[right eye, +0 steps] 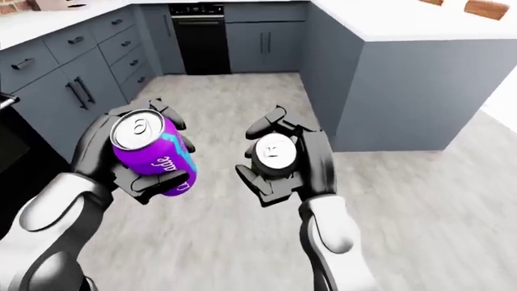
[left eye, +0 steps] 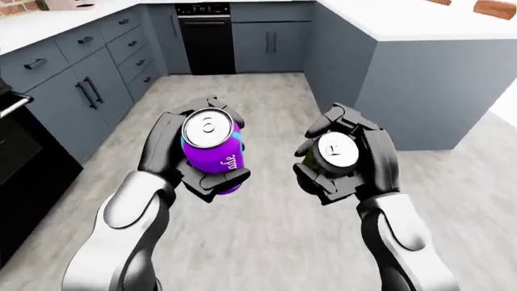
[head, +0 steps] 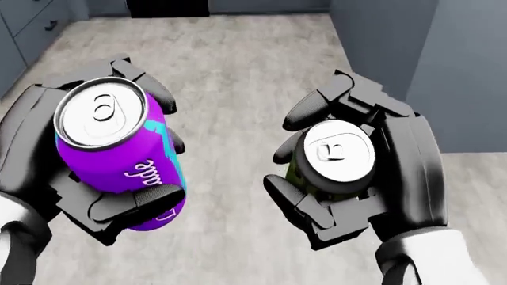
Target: Move the drinks to the dining counter.
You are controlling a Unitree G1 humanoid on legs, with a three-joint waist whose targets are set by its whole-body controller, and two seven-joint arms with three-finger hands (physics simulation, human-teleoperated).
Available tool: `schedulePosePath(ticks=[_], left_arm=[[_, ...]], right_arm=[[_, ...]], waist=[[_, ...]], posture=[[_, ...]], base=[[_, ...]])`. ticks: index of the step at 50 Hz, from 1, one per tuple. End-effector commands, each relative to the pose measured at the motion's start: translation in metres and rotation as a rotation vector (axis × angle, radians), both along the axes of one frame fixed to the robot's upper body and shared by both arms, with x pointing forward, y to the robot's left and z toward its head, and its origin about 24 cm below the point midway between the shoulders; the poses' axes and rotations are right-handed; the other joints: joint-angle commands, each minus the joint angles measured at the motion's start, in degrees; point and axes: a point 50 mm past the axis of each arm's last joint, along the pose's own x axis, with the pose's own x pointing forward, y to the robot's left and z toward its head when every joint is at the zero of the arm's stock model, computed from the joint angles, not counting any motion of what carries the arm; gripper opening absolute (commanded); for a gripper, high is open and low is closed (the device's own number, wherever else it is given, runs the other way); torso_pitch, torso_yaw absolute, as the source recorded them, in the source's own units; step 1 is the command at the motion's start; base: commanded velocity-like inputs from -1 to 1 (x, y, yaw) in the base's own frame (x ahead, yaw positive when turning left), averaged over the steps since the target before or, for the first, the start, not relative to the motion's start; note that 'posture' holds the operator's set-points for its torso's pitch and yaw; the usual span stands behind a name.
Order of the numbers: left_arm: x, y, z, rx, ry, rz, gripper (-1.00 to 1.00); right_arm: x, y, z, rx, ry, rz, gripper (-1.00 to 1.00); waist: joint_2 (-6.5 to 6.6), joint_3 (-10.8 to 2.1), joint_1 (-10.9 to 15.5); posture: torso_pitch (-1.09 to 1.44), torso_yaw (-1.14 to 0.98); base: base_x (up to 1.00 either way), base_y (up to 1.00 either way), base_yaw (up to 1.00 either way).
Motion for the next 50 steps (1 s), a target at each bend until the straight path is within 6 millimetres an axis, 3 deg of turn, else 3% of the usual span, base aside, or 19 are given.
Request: schedulePosePath(ticks=[1,3,4,5,6,14,16,17,18,26,28,30,31,32,41,43,44,45,50], left_arm=[[0.0005,0.0015,0.0051,0.000,-0.031,0.009,-1.00],[0.0003,0.0010,0.0052,0.000,-0.032,0.008,-1.00],[0.0006,0.0009,0.0043,0.001,-0.031,0.008,-1.00],[0.0006,0.0009,0.0037,0.002,-0.029,0.007,-1.00],[0.0010,0.0012,0.0035,0.000,-0.029,0.008,-1.00],[0.0011,0.0013,0.0024,0.001,-0.030,0.006,-1.00],[0.0008,0.0015,0.0022,0.000,-0.029,0.006,-1.00],[0.0012,0.0015,0.0018,-0.001,-0.029,0.006,-1.00],[0.0016,0.0014,0.0012,-0.001,-0.029,0.005,-1.00],[0.0004,0.0013,0.0031,-0.002,-0.032,0.006,-1.00],[0.0010,0.0014,0.0020,-0.002,-0.030,0.006,-1.00],[0.0015,0.0011,0.0007,-0.002,-0.028,0.006,-1.00],[0.0015,0.0009,0.0005,-0.002,-0.028,0.005,-1.00],[0.0015,0.0004,-0.0003,-0.001,-0.027,0.004,-1.00],[-0.0008,0.0010,0.0017,-0.003,-0.030,0.006,-1.00],[-0.0008,0.0005,0.0019,-0.002,-0.030,0.005,-1.00],[0.0001,0.0007,0.0016,-0.002,-0.029,0.006,-1.00],[0.0003,0.0007,0.0015,-0.003,-0.029,0.006,-1.00],[-0.0001,0.0020,-0.0008,-0.003,-0.028,0.008,-1.00]], right_arm=[[-0.0027,0.0027,0.0087,0.010,-0.058,0.019,-1.00],[-0.0028,0.0019,0.0090,0.012,-0.059,0.017,-1.00],[-0.0025,0.0019,0.0087,0.012,-0.060,0.017,-1.00],[-0.0024,0.0019,0.0083,0.013,-0.059,0.017,-1.00],[-0.0027,0.0022,0.0082,0.013,-0.059,0.018,-1.00],[-0.0026,0.0029,0.0076,0.014,-0.061,0.020,-1.00],[-0.0028,0.0030,0.0073,0.014,-0.061,0.021,-1.00],[-0.0027,0.0030,0.0071,0.014,-0.061,0.021,-1.00],[-0.0024,0.0033,0.0071,0.015,-0.061,0.022,-1.00],[-0.0033,0.0032,0.0066,0.014,-0.064,0.023,-1.00],[-0.0023,0.0029,0.0051,0.014,-0.061,0.021,-1.00],[-0.0023,0.0028,0.0054,0.015,-0.060,0.021,-1.00],[-0.0022,0.0026,0.0052,0.016,-0.060,0.021,-1.00],[-0.0028,0.0024,0.0056,0.016,-0.061,0.020,-1.00],[-0.0053,0.0012,0.0071,0.023,-0.068,0.022,-1.00],[-0.0043,0.0006,0.0054,0.022,-0.067,0.020,-1.00],[-0.0043,0.0003,0.0056,0.022,-0.067,0.019,-1.00],[-0.0046,0.0002,0.0059,0.022,-0.067,0.018,-1.00],[-0.0045,0.0006,0.0047,0.021,-0.063,0.018,-1.00]], waist=[[-0.12,-0.39,0.44],[2.77,-0.59,1.63],[6.83,-1.12,2.64],[3.14,0.39,2.11],[4.28,2.44,2.45],[5.44,-0.07,4.80],[2.42,-0.06,3.89],[-2.05,-0.20,2.81],[2.00,1.71,3.62],[-1.00,0.01,0.50],[0.36,-0.32,0.85],[6.69,-0.93,2.23],[7.14,-0.75,2.20],[5.72,1.94,2.22],[5.20,-0.11,3.88],[2.03,0.10,2.95],[-2.38,0.26,1.98],[2.21,1.99,2.83],[-0.89,1.12,1.39]], posture=[[0.00,0.00],[0.00,0.00],[0.00,0.00],[0.00,0.00],[0.00,0.00],[0.00,0.00],[0.00,0.00],[0.00,0.00],[0.00,0.00],[0.00,0.00],[0.00,0.00],[0.00,0.00],[0.00,0.00],[0.00,0.00],[0.00,0.00],[0.00,0.00],[0.00,0.00],[0.00,0.00],[0.00,0.00]], base=[[1.00,0.15,0.00],[1.00,0.18,0.00],[1.00,0.20,0.00],[1.00,0.19,0.00],[1.00,0.20,0.00],[1.00,0.19,0.00],[1.00,0.20,0.00],[1.00,0.19,0.00],[1.00,0.20,0.00],[1.00,0.22,0.00],[1.00,0.25,0.00],[1.00,0.24,0.00],[1.00,0.24,0.00],[1.00,0.25,0.00],[0.96,0.24,0.00],[0.75,0.16,0.00],[0.74,0.17,0.00],[0.72,0.21,0.00],[0.69,0.25,0.00]])
